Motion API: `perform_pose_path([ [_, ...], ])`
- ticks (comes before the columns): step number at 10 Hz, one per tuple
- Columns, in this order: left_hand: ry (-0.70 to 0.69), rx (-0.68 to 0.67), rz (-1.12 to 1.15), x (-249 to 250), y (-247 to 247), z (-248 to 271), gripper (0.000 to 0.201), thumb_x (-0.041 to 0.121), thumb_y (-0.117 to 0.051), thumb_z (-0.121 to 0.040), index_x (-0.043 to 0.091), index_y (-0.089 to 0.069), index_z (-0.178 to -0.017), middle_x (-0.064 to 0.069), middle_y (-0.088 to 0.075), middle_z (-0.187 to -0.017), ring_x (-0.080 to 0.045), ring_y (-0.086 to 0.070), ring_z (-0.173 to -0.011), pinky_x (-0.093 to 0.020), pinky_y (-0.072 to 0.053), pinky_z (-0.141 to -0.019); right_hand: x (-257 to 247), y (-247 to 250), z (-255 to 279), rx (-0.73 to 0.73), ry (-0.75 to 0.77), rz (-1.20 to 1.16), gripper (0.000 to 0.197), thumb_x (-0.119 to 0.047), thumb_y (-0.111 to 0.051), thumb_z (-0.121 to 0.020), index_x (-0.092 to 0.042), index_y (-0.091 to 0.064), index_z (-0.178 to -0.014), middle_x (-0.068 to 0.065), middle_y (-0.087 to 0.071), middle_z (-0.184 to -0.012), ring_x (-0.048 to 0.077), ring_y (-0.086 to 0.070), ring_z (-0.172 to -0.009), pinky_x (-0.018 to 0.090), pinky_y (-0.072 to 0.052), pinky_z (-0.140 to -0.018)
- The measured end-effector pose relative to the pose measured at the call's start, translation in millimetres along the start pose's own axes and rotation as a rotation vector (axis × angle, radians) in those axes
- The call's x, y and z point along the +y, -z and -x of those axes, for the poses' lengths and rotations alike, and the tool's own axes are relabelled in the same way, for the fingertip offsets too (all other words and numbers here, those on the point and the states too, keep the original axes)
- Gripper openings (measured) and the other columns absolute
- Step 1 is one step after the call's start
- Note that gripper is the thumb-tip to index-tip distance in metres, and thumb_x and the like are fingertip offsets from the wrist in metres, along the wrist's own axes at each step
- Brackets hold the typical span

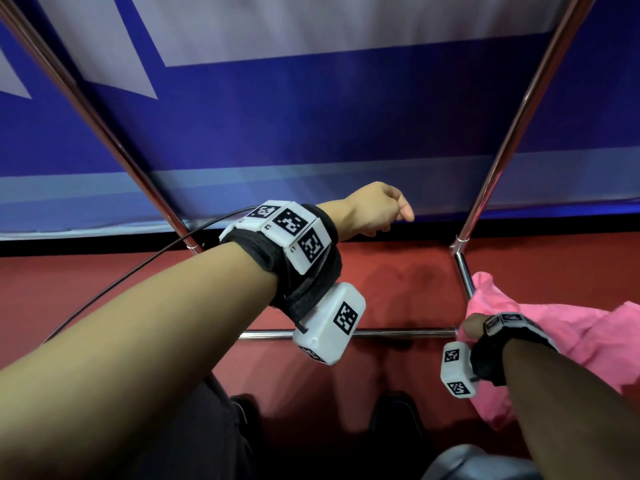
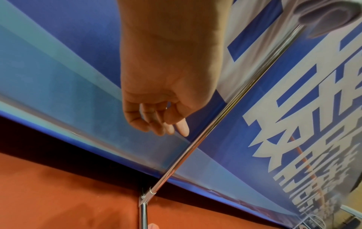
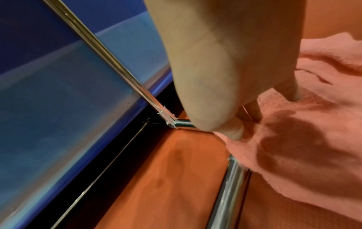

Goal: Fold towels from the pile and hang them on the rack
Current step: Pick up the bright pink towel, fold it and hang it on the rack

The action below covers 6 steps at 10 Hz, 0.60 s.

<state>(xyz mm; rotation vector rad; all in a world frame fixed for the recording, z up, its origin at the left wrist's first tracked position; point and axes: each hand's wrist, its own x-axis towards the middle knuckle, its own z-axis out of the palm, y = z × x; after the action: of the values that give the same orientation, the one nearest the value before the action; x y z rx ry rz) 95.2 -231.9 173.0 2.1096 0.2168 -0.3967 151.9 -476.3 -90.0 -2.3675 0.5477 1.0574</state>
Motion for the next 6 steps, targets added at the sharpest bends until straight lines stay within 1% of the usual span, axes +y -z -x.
perform_pose_path([
  [1, -0.016, -0.005, -0.006, 4.6, -2.0, 1.6, 0.039, -0.003, -0.032, -0.090, 0.021, -0.057, -0.071, 0.004, -0.048, -0.072, -0.009, -0.044, -0.062, -0.017, -0.035, -0.049, -2.9, 3.1, -16.9, 0.191, 0.103, -0.228, 0.021, -0.030, -0.041, -0.094, -0.014, -0.049, -0.106, 0.004, -0.043, -0.071, 0.015, -0.044, -0.060, 0.026, -0.037, -0.052],
  [2, -0.043, -0.016, 0.008, 10.2, -0.1, 4.7, 0.037, -0.002, -0.035, -0.090, 0.022, -0.057, -0.072, 0.003, -0.050, -0.074, -0.008, -0.045, -0.062, -0.018, -0.037, -0.052, -15.3, 18.1, 0.2, 0.317, 0.176, -0.387, 0.059, -0.061, -0.033, -0.082, -0.011, -0.055, -0.104, 0.014, -0.051, -0.077, 0.028, -0.050, -0.071, 0.040, -0.044, -0.084],
  [3, -0.072, -0.013, 0.053, 16.5, 7.7, 11.3, 0.036, -0.005, -0.034, -0.087, 0.021, -0.057, -0.074, -0.001, -0.052, -0.083, -0.009, -0.044, -0.062, -0.018, -0.036, -0.052, -23.3, 37.0, 71.0, 0.087, 0.121, -0.420, 0.032, -0.037, -0.039, -0.096, -0.007, -0.049, -0.094, 0.008, -0.045, -0.073, 0.023, -0.048, -0.073, 0.028, -0.046, -0.079],
  [4, -0.075, 0.026, 0.089, 18.5, 15.6, 19.4, 0.037, -0.006, -0.032, -0.086, 0.020, -0.055, -0.074, -0.005, -0.050, -0.081, -0.010, -0.042, -0.059, -0.016, -0.033, -0.047, -22.2, 60.0, 115.4, 0.059, 0.261, -0.326, 0.018, -0.036, -0.058, -0.084, -0.022, -0.052, -0.074, -0.004, -0.061, -0.062, 0.012, -0.060, -0.064, 0.029, -0.050, -0.084],
  [5, -0.057, 0.046, 0.092, 17.9, 21.0, 28.5, 0.037, -0.006, -0.031, -0.086, 0.020, -0.055, -0.074, -0.002, -0.049, -0.075, -0.010, -0.042, -0.057, -0.015, -0.033, -0.045, -14.7, 63.4, 123.5, -0.038, 0.178, -0.299, 0.027, -0.049, -0.057, -0.069, -0.024, -0.051, -0.073, -0.001, -0.061, -0.067, 0.013, -0.057, -0.064, 0.024, -0.046, -0.073],
  [6, -0.062, 0.016, 0.066, 15.8, 24.7, 38.3, 0.036, -0.005, -0.033, -0.088, 0.021, -0.055, -0.074, -0.001, -0.049, -0.081, -0.009, -0.043, -0.059, -0.016, -0.034, -0.048, -16.8, 56.1, 128.6, -0.037, 0.218, -0.361, 0.021, -0.024, -0.042, -0.096, -0.014, -0.048, -0.077, 0.002, -0.064, -0.061, 0.008, -0.060, -0.045, 0.018, -0.050, -0.047],
])
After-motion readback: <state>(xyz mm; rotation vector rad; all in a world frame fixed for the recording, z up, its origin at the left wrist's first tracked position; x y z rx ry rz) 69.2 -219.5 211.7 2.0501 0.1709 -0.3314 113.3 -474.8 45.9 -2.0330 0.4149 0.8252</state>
